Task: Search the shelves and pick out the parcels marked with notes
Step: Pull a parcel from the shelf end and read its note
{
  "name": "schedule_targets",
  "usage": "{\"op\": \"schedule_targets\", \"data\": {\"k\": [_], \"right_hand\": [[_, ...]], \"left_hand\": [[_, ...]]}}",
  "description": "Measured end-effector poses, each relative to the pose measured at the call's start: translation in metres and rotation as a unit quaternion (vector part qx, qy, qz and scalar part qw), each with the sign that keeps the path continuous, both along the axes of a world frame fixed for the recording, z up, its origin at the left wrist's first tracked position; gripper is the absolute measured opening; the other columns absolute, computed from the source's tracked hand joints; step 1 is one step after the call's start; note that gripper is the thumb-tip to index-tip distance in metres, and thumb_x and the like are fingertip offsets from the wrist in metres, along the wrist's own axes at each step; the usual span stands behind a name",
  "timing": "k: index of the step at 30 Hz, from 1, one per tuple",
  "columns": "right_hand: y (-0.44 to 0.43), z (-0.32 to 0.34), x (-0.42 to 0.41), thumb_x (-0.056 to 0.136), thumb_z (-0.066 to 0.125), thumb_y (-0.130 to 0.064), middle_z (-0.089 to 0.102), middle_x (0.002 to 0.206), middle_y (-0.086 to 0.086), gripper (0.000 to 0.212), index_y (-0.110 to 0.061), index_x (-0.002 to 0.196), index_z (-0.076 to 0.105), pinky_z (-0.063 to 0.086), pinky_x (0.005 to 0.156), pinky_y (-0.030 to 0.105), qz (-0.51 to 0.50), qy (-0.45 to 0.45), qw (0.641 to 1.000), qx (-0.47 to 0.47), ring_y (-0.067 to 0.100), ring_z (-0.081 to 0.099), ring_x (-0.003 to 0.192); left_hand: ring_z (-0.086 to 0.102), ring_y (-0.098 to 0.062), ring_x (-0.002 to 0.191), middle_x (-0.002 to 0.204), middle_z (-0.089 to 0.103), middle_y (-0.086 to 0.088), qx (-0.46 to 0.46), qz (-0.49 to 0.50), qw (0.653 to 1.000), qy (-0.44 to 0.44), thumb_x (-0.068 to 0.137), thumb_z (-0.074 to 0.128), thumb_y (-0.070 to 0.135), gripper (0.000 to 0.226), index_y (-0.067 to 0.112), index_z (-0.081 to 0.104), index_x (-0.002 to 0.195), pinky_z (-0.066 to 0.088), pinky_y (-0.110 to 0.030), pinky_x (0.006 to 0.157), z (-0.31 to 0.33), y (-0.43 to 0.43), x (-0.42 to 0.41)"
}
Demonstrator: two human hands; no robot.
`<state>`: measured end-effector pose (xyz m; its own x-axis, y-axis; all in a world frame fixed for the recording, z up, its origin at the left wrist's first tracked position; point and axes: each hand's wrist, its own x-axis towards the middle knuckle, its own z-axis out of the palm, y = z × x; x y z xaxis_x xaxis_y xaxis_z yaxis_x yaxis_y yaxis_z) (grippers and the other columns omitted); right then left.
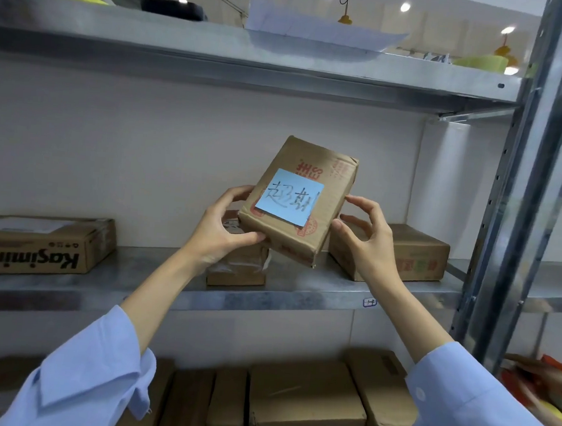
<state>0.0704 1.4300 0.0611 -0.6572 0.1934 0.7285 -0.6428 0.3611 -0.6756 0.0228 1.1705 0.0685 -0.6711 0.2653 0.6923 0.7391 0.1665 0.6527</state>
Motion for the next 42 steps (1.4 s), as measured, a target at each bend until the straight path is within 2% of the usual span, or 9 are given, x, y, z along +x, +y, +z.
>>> {"op": "schedule_targets", "data": {"k": [5, 14, 18, 21, 28, 31, 33, 37, 42], "right_hand": [[-0.007, -0.007, 0.003, 0.088, 0.061, -0.039, 0.047, 0.140, -0.007, 0.058, -0.029, 0.143, 0.045, 0.054, 0.096, 0.035, 0.039, -0.017, 0.999, 0.023, 0.006, 0.061, 0.111], [-0.028, -0.018, 0.025, 0.092, 0.052, -0.043, 0.054, 0.140, -0.005, 0.047, -0.025, 0.135, 0.047, 0.055, 0.092, 0.037, 0.117, -0.042, 0.991, -0.054, 0.009, 0.057, 0.120], [-0.040, -0.024, 0.049, 0.093, 0.052, -0.045, 0.056, 0.138, 0.000, 0.044, -0.025, 0.132, 0.049, 0.056, 0.086, 0.029, 0.130, -0.054, 0.987, -0.080, 0.010, 0.058, 0.120], [-0.052, -0.029, 0.070, 0.093, 0.050, -0.045, 0.058, 0.133, 0.001, 0.037, -0.029, 0.127, 0.050, 0.056, 0.078, 0.023, 0.130, -0.068, 0.984, -0.099, 0.011, 0.058, 0.120], [-0.097, -0.069, 0.144, 0.100, 0.052, -0.032, 0.054, 0.140, -0.006, 0.042, -0.022, 0.140, 0.044, 0.055, 0.080, 0.021, 0.089, -0.110, 0.983, -0.115, -0.001, 0.057, 0.118], [-0.118, -0.099, 0.189, 0.101, 0.047, -0.028, 0.052, 0.142, -0.011, 0.045, -0.023, 0.145, 0.040, 0.053, 0.094, 0.030, 0.066, -0.138, 0.980, -0.128, 0.000, 0.054, 0.123], [-0.129, -0.125, 0.221, 0.101, 0.048, -0.029, 0.050, 0.141, -0.015, 0.046, -0.026, 0.146, 0.038, 0.050, 0.094, 0.023, 0.037, -0.162, 0.975, -0.147, -0.002, 0.051, 0.126], [-0.149, -0.177, 0.292, 0.100, 0.050, -0.035, 0.052, 0.138, -0.016, 0.046, -0.030, 0.144, 0.040, 0.052, 0.082, 0.022, -0.028, -0.216, 0.957, -0.189, 0.004, 0.053, 0.125], [-0.165, -0.230, 0.389, 0.103, 0.044, -0.024, 0.052, 0.132, -0.018, 0.039, -0.026, 0.142, 0.040, 0.053, 0.070, 0.015, -0.105, -0.262, 0.924, -0.258, -0.013, 0.054, 0.109]], "left_hand": [[0.050, -0.009, 0.128, 0.131, 0.058, 0.011, 0.014, 0.033, 0.999, -0.002, 0.065, 0.084, 0.023, 0.075, 0.024, 0.049, 0.132, 0.041, -0.044, 0.109, -0.006, 0.002, 0.013], [0.053, -0.006, 0.123, 0.130, 0.058, 0.003, 0.048, 0.074, 0.996, 0.027, 0.066, 0.083, 0.017, 0.073, 0.012, 0.048, 0.129, 0.042, -0.019, 0.102, -0.013, 0.003, 0.051], [0.056, 0.005, 0.114, 0.121, 0.058, 0.021, 0.039, 0.070, 0.997, 0.015, 0.068, 0.085, 0.004, 0.071, 0.008, 0.046, 0.127, 0.042, -0.011, 0.093, -0.022, -0.005, 0.069], [0.056, 0.004, 0.113, 0.114, 0.057, 0.036, 0.028, 0.068, 0.997, 0.005, 0.068, 0.085, 0.012, 0.070, 0.014, 0.046, 0.127, 0.048, -0.018, 0.091, -0.032, -0.014, 0.088], [0.047, -0.011, 0.131, 0.141, 0.051, 0.007, 0.002, 0.024, 0.999, -0.025, 0.065, 0.081, 0.035, 0.088, 0.023, 0.042, 0.143, 0.049, -0.049, 0.101, -0.075, -0.060, 0.141], [0.045, -0.009, 0.132, 0.142, 0.049, 0.009, -0.022, -0.006, 0.998, -0.059, 0.064, 0.078, 0.041, 0.088, 0.029, 0.041, 0.143, 0.047, -0.051, 0.102, -0.104, -0.079, 0.168], [0.046, -0.006, 0.130, 0.141, 0.049, 0.014, -0.039, -0.037, 0.995, -0.079, 0.064, 0.079, 0.041, 0.087, 0.030, 0.041, 0.141, 0.047, -0.048, 0.103, -0.126, -0.086, 0.191], [0.051, -0.004, 0.125, 0.138, 0.054, 0.008, -0.085, -0.088, 0.987, -0.100, 0.061, 0.076, 0.042, 0.086, 0.022, 0.046, 0.139, 0.046, -0.021, 0.100, -0.169, -0.093, 0.240], [0.052, -0.011, 0.126, 0.138, 0.054, 0.007, -0.128, -0.162, 0.967, -0.148, 0.064, 0.081, 0.044, 0.087, 0.025, 0.044, 0.140, 0.047, -0.041, 0.103, -0.225, -0.083, 0.305]]}}
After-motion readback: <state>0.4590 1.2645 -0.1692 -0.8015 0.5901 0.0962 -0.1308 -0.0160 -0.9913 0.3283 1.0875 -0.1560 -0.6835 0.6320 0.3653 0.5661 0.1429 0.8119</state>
